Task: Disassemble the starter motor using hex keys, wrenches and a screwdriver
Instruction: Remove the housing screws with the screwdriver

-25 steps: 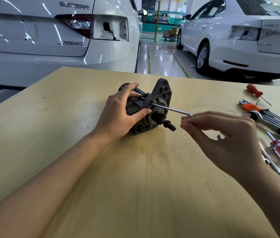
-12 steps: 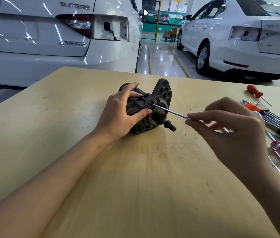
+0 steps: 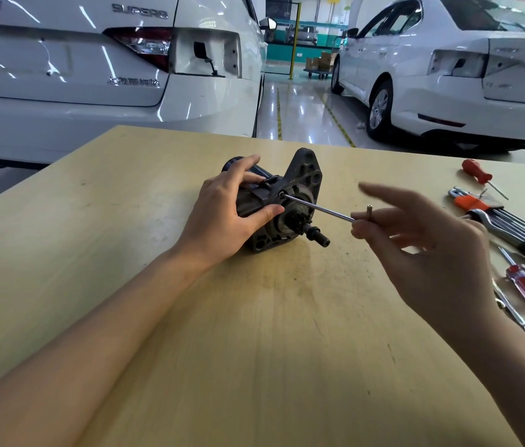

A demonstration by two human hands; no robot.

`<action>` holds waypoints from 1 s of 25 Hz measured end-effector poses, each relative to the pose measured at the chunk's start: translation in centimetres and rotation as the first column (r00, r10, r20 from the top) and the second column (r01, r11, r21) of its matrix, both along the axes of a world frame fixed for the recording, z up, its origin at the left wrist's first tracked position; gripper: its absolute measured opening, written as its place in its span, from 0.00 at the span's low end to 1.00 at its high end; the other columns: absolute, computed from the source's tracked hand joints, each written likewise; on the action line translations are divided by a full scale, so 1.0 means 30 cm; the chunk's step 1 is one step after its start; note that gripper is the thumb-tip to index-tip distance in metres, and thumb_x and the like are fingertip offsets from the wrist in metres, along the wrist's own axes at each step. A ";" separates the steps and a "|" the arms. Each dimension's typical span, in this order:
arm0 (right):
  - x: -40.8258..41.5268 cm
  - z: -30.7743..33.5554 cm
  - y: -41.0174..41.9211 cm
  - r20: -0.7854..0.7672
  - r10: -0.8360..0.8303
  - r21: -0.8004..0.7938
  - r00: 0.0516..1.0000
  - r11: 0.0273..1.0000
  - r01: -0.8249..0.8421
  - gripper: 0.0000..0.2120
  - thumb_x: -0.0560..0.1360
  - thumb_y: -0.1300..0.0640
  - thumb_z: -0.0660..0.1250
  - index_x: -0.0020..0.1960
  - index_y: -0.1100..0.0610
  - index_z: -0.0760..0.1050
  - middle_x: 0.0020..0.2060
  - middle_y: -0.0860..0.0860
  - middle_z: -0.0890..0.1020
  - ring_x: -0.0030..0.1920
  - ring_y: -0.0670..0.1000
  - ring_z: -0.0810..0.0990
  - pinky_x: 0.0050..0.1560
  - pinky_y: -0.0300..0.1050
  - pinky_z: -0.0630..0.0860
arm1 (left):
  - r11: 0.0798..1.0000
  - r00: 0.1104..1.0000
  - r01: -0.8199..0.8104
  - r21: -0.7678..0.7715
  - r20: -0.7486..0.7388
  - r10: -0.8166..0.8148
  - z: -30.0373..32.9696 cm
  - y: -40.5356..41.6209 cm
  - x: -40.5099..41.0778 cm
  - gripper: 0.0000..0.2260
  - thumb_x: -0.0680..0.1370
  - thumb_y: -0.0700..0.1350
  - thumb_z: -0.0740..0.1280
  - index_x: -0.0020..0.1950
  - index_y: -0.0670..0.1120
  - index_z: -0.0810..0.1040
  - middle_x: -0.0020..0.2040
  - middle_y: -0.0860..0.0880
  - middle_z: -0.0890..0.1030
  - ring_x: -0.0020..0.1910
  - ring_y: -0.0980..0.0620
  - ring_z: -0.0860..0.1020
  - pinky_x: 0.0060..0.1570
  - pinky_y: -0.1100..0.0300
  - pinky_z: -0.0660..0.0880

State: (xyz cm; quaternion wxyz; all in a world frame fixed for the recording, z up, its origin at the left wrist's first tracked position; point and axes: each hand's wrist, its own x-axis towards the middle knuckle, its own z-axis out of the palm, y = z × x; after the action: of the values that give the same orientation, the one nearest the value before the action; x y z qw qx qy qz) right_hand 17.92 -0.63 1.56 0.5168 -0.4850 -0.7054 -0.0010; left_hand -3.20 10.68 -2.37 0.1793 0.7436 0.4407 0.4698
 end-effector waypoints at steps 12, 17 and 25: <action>0.004 -0.008 -0.001 -0.091 0.085 -0.081 0.992 0.992 -0.093 0.07 0.66 0.61 0.77 0.43 0.55 0.83 0.36 0.43 0.84 0.38 0.38 0.83 0.42 0.29 0.77 | 1.000 1.000 0.005 0.000 -0.003 -0.005 0.002 -0.002 0.001 0.32 0.70 0.53 0.75 0.72 0.51 0.67 0.59 0.52 0.79 0.60 0.46 0.76 0.64 0.47 0.71; -0.001 -0.003 -0.006 -0.133 0.141 -0.092 0.981 0.984 -0.153 0.10 0.65 0.55 0.76 0.45 0.57 0.83 0.37 0.45 0.85 0.39 0.39 0.84 0.43 0.32 0.78 | 1.000 1.000 0.007 -0.009 0.000 -0.007 0.001 -0.001 0.001 0.33 0.70 0.53 0.75 0.72 0.50 0.67 0.59 0.52 0.79 0.61 0.45 0.76 0.64 0.47 0.71; 0.008 0.004 0.001 -0.077 0.112 -0.049 0.991 0.992 -0.116 0.05 0.68 0.57 0.74 0.45 0.53 0.83 0.33 0.47 0.84 0.32 0.44 0.83 0.37 0.42 0.80 | 1.000 1.000 0.011 -0.002 -0.002 -0.011 -0.003 0.004 0.001 0.32 0.70 0.53 0.75 0.71 0.50 0.67 0.59 0.52 0.79 0.60 0.45 0.76 0.64 0.46 0.71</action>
State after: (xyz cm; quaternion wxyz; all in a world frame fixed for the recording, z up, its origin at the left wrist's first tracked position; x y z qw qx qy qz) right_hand 18.15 -0.60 1.67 0.5289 -0.4571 -0.7121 0.0654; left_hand -3.15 10.80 -2.46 0.1822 0.7461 0.4373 0.4678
